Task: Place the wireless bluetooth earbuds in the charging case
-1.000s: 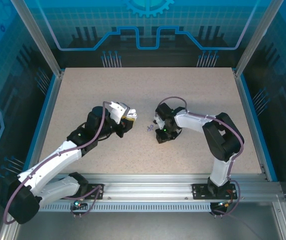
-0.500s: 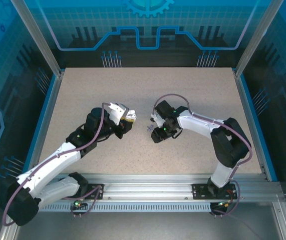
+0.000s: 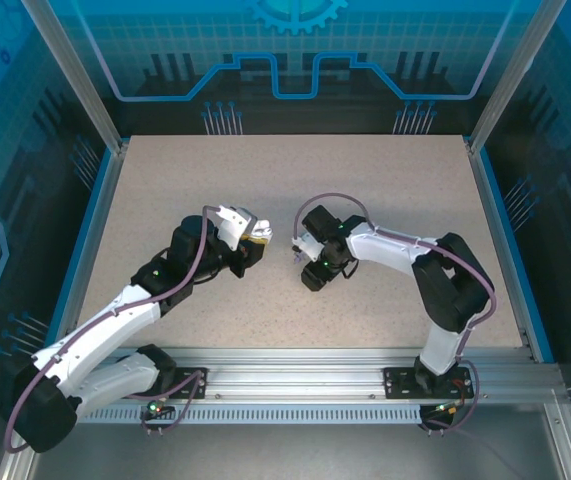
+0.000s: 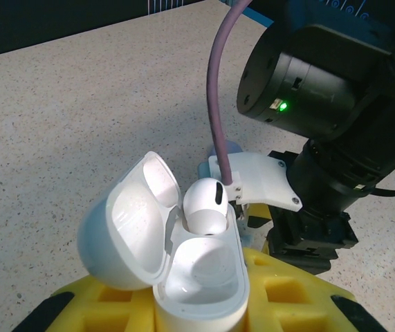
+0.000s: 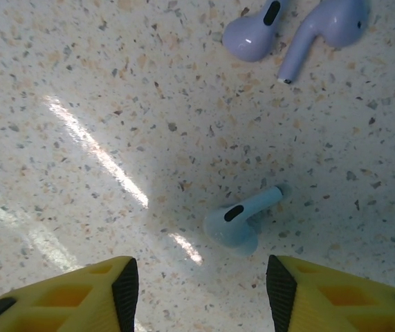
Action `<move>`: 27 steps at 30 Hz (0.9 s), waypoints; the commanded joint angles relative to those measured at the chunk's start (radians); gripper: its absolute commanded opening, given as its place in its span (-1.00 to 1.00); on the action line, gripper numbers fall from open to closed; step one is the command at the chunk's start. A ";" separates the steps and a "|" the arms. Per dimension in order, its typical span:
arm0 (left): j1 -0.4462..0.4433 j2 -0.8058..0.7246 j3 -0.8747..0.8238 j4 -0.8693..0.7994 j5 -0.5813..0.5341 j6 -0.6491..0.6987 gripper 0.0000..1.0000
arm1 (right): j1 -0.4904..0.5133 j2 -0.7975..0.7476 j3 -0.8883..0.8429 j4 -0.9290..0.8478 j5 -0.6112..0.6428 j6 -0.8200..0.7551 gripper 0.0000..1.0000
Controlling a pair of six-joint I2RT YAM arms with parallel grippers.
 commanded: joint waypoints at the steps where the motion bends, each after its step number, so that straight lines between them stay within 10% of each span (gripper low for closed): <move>1: 0.002 -0.023 -0.010 -0.001 -0.002 -0.006 -0.82 | 0.013 0.044 0.045 -0.004 0.025 -0.020 0.06; 27: 0.009 -0.036 -0.026 0.003 -0.007 0.006 -0.82 | 0.005 0.051 0.020 0.002 -0.058 0.107 -0.68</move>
